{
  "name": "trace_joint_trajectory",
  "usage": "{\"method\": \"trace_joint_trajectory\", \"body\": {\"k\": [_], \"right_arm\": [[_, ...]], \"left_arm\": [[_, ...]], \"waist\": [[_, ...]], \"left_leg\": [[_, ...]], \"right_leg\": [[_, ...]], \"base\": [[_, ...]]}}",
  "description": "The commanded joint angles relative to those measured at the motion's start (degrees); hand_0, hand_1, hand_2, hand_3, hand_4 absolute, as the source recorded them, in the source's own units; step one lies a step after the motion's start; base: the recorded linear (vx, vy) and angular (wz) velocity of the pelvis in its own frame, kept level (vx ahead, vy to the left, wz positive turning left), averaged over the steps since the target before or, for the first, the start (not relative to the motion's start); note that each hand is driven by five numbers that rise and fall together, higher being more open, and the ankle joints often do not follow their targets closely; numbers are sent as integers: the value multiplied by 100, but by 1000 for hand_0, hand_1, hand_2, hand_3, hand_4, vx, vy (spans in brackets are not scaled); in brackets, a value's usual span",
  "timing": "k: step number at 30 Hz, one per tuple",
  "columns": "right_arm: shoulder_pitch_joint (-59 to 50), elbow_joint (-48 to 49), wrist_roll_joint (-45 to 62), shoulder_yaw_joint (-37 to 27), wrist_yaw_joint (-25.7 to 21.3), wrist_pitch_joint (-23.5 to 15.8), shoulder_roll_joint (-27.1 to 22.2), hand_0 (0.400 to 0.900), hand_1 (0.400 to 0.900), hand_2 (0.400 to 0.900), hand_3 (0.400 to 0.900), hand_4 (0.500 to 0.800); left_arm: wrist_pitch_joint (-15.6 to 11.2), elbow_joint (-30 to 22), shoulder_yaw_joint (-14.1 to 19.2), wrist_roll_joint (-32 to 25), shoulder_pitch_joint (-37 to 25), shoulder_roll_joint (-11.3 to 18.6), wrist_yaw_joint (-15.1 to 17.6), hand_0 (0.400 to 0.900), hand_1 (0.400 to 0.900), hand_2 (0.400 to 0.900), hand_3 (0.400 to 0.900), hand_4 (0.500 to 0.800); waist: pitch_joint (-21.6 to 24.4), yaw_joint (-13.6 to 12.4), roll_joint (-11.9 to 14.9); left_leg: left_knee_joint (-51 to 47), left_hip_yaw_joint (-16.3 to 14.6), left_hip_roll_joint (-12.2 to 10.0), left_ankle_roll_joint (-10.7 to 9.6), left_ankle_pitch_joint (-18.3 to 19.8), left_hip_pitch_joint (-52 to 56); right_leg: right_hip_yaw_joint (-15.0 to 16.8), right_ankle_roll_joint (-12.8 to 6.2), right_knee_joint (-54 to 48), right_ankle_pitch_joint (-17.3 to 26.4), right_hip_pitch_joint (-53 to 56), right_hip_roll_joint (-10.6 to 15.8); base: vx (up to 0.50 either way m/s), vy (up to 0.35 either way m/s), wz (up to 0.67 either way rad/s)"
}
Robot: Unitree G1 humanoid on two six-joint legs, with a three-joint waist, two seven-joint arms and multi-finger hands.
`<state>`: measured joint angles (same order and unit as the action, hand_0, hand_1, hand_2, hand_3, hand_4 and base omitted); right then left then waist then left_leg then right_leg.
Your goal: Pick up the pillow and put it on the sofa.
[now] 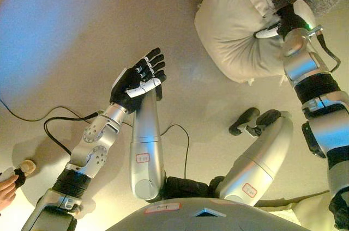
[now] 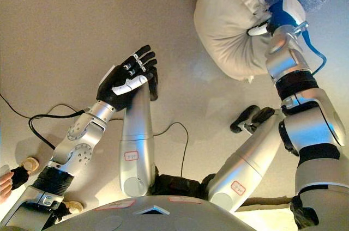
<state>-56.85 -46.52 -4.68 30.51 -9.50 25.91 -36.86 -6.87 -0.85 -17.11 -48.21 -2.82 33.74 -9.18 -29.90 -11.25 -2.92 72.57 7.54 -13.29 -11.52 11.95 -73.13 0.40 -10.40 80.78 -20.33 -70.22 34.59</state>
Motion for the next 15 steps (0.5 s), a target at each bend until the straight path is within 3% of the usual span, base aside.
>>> {"method": "trace_joint_trajectory", "body": {"k": [1,10,15], "right_arm": [[-643,-83,-78,-113,-220,-242,-288,400,400,400,400,500],[-608,295,-191,-195,-434,-622,-300,400,400,400,400,500],[-420,855,-475,-365,-602,-884,-282,400,400,400,400,500]], "left_arm": [[-525,-345,-7,-168,-220,-178,-61,900,900,900,900,800],[-669,-385,33,-197,-132,-194,158,900,900,900,900,800],[-740,-345,182,-173,-52,-270,700,900,900,900,900,800]], "waist": [[10,-89,-291],[10,-86,-279],[10,-53,-221]], "left_leg": [[355,230,-441,203,902,531],[-246,35,-559,218,695,857],[-986,-135,-588,225,420,1311]], "right_leg": [[-21,129,-793,756,-88,-42],[-232,104,-1303,968,256,-82],[-446,68,-1942,1255,714,-202]], "base": [[0,0,0],[-9,0,-1],[-27,-19,-3]]}}
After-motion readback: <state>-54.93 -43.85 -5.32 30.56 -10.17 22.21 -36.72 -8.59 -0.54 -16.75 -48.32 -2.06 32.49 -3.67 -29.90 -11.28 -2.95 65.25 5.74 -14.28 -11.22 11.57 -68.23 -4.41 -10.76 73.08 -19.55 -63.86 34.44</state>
